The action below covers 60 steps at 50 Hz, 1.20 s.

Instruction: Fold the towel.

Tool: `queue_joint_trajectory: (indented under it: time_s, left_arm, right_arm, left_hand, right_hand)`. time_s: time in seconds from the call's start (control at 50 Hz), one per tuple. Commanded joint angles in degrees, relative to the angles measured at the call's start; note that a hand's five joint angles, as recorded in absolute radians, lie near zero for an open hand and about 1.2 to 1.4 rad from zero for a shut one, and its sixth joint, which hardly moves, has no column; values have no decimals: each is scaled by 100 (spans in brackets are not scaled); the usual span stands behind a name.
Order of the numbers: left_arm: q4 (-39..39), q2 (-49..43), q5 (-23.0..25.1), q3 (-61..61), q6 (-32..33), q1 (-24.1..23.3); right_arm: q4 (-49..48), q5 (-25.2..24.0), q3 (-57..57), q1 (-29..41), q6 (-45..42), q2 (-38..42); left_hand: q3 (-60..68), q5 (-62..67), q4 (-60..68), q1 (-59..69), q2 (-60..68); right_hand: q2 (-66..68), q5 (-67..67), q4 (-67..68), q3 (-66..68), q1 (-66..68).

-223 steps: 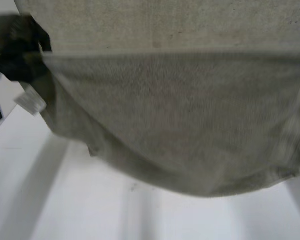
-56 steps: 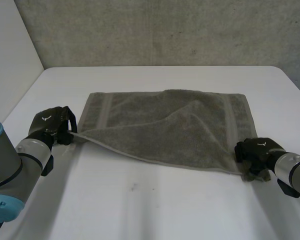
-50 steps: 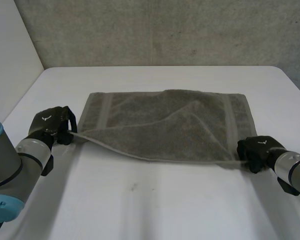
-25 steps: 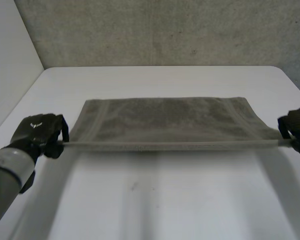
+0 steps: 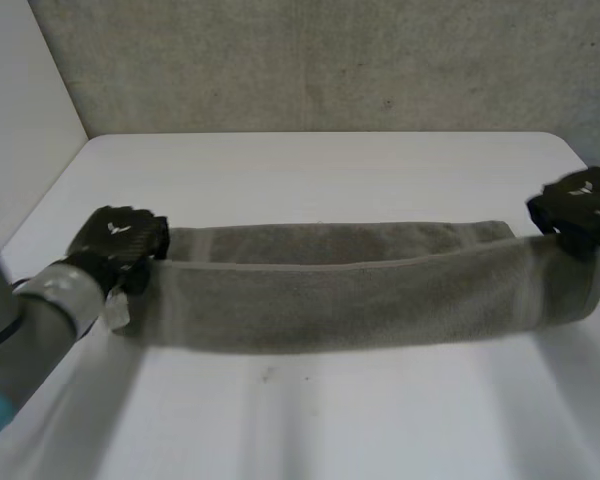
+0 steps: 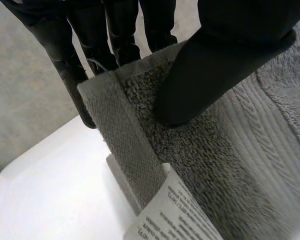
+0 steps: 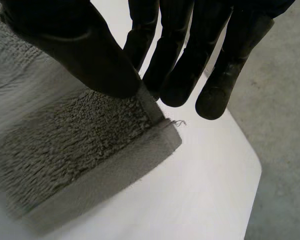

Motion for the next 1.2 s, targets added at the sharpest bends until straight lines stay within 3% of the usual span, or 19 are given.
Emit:
queue_joint_trajectory:
  time_s: [0.02, 0.22, 0.38, 0.4, 0.42, 0.44, 0.46, 0.56, 0.66, 0.8, 0.92, 0.96, 1.2]
  left_arm:
    - [19, -1682, -394, 1901, -271, -165]
    - [11, -3019, -473, 3748, -236, -209]
    - [11, -3733, -438, 4498, -245, -209]
    - [11, -3811, -438, 4532, -262, -209]
    - [19, -3864, -447, 4559, -263, -209]
    - [19, -3864, -447, 4559, -263, -209]
    - [19, -3899, -438, 4568, -280, -209]
    - [-7, -3829, -482, 4489, -289, -227]
    - [-139, -3363, -535, 4014, -377, -280]
    - [-34, -1785, -517, 2181, -894, -288]
    - [204, -955, -509, 1272, -1317, -297]
    - [449, -596, -509, 817, -1545, -323]
    - [1092, -384, -535, 235, -1660, -385]
  right_arm:
    - [-475, 558, -1245, 605, 428, 1173]
    - [-694, 1322, -3106, 1106, 683, 2762]
    - [-694, 1446, -4075, 1220, 683, 3502]
    - [-694, 1446, -4205, 1238, 692, 3615]
    - [-694, 1437, -4311, 1264, 701, 3686]
    - [-694, 1437, -4312, 1264, 701, 3687]
    - [-703, 1437, -4399, 1290, 718, 3739]
    - [-686, 1455, -4418, 1308, 955, 3661]
    - [-563, 1455, -3943, 1255, 1588, 3080]
    - [-589, 1332, -1680, 993, 1817, 1528]
    - [-712, 1138, -489, 667, 1747, 918]
    - [-1035, 911, 220, 439, 1729, 621]
    - [-2371, 532, 1383, 17, 1712, 785]
  left_hand:
    - [1022, 1071, 1012, 1136, 1018]
    - [1022, 1071, 1012, 1136, 1018]
    - [1022, 1071, 1012, 1136, 1018]
    - [1022, 1071, 1012, 1136, 1018]
    - [-3389, -3340, -3399, -3275, -3392]
    - [-3433, -3384, -3443, -3319, -3436]
    - [-5978, -5929, -5988, -5864, -5982]
    - [-5978, -5929, -5988, -5864, -5982]
    - [-5978, -5929, -5988, -5864, -5982]
    - [-5978, -5929, -5988, -5864, -5982]
    - [-5978, -5929, -5988, -5864, -5982]
    - [-5978, -5929, -5988, -5864, -5982]
    - [-5978, -5929, -5988, -5864, -5982]
  right_hand:
    - [335, 231, 314, 323, 305]
    - [335, 231, 314, 323, 305]
    - [335, 231, 314, 323, 305]
    - [-1275, -1378, -1296, -1286, -1305]
    - [-6665, -6769, -6686, -6677, -6695]
    - [-6665, -6769, -6686, -6677, -6695]
    - [-6665, -6769, -6686, -6677, -6695]
    - [-6665, -6769, -6686, -6677, -6695]
    - [-6665, -6769, -6686, -6677, -6695]
    - [-6665, -6769, -6686, -6677, -6695]
    - [-6665, -6769, -6686, -6677, -6695]
    - [-6122, -6225, -6142, -6133, -6152]
    - [-4757, -4861, -4778, -4769, -4787]
